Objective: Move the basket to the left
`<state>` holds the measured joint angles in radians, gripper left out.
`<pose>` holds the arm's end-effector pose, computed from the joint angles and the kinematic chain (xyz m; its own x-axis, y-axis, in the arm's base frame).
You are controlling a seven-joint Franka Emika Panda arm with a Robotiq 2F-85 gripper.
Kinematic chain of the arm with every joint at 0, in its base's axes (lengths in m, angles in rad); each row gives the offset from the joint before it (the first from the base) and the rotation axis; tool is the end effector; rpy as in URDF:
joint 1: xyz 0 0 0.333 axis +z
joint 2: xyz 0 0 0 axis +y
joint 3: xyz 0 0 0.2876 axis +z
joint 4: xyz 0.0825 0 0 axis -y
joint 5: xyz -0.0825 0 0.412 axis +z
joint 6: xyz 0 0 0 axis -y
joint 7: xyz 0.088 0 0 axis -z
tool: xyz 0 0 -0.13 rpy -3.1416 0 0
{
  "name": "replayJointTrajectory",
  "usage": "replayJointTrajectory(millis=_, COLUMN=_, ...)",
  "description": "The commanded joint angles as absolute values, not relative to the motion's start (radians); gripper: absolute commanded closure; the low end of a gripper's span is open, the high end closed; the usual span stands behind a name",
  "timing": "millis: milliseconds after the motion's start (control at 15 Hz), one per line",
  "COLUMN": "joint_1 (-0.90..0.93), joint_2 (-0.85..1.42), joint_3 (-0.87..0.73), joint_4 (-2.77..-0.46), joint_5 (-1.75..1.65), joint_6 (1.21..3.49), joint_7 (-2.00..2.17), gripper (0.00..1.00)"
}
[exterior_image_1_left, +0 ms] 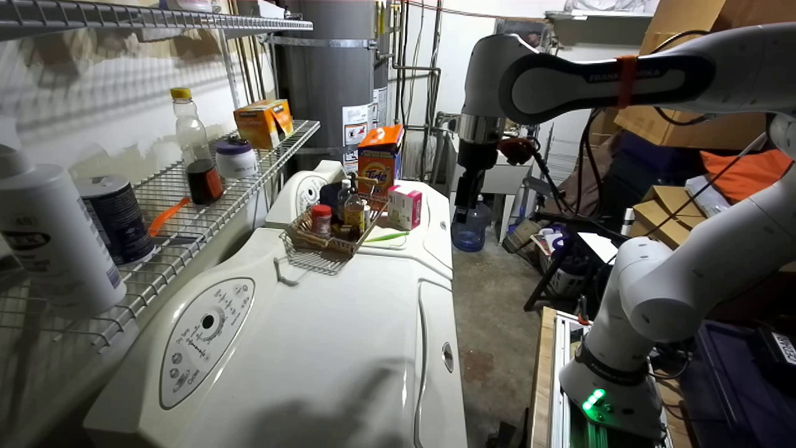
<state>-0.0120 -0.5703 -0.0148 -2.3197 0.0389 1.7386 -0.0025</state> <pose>0.4208 -0.0072 0.4968 0.9995 -0.0284 -0.0109 -0.0288 -0.9985 -0.0463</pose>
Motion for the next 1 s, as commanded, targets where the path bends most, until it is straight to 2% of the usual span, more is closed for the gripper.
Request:
replayJointTrajectory(millis=0, joint_1=-0.029, joint_2=-0.397, joint_3=-0.002, joint_4=-2.247, joint_5=-0.011, joint_6=1.889, joint_7=0.02, gripper=0.0)
replayJointTrajectory(millis=333, joint_1=-0.022, joint_2=-0.147, joint_3=0.001, joint_4=-2.087, joint_5=-0.059, joint_6=2.008, joint_7=0.018, gripper=0.0)
replayJointTrajectory(millis=933, joint_1=0.0, joint_2=0.186, joint_3=-0.012, joint_4=-1.792, joint_5=-0.226, joint_6=2.075, joint_7=0.044, gripper=0.0)
